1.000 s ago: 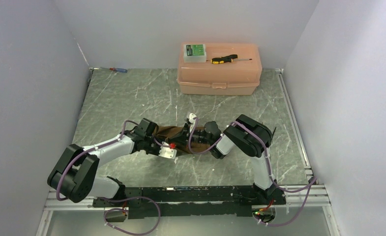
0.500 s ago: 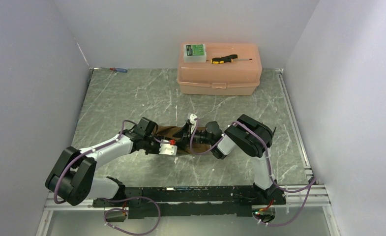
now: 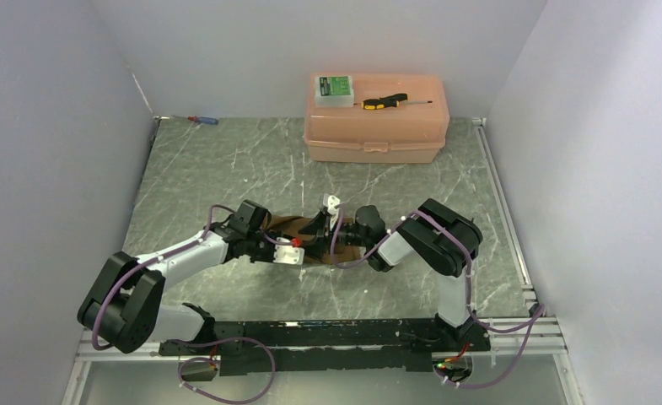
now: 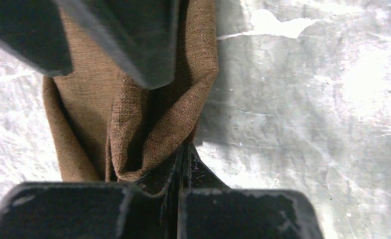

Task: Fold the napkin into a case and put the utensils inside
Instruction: Pass from the left arm to the right

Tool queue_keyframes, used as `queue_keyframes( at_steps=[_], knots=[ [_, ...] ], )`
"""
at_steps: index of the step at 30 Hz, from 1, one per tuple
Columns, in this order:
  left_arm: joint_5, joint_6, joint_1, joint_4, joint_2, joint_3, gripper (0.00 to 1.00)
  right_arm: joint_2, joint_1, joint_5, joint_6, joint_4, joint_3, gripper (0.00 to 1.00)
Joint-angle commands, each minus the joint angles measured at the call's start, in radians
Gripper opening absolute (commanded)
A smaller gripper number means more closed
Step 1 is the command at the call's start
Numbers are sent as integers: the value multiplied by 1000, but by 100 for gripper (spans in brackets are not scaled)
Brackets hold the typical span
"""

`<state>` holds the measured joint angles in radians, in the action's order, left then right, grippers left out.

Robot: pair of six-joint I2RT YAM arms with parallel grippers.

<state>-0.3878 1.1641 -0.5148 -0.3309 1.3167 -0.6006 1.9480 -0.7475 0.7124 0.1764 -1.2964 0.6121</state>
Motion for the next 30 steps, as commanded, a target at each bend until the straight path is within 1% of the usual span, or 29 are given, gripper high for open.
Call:
queue_keyframes(
  at_steps=[1, 3, 5, 8, 11, 17, 22, 30],
  knots=[
    [15, -48, 1, 83, -41, -15, 3, -40, 1, 14, -75, 0, -1, 63],
    [11, -78, 2, 81, -54, -32, 3, -49, 1, -10, -113, 26, -5, 64],
    [-1, -101, 3, 45, -55, -62, 3, -58, 1, -20, -143, 43, -7, 64],
    [-14, -135, 2, 6, -53, -97, 3, -68, 2, -34, -157, 34, -11, 67],
    [-21, -143, 3, -16, -59, -99, 3, -67, 1, -28, -157, 32, 2, 70],
    [-29, -159, 2, -29, -65, -98, 3, -29, -4, 7, -97, -34, 42, 76],
    [-29, -169, 1, -30, -60, -109, 3, -2, -7, 27, -82, -40, 63, 76],
    [-20, -228, 1, -21, -60, -124, 3, -28, -10, 2, -137, 8, 43, 77]
  ],
)
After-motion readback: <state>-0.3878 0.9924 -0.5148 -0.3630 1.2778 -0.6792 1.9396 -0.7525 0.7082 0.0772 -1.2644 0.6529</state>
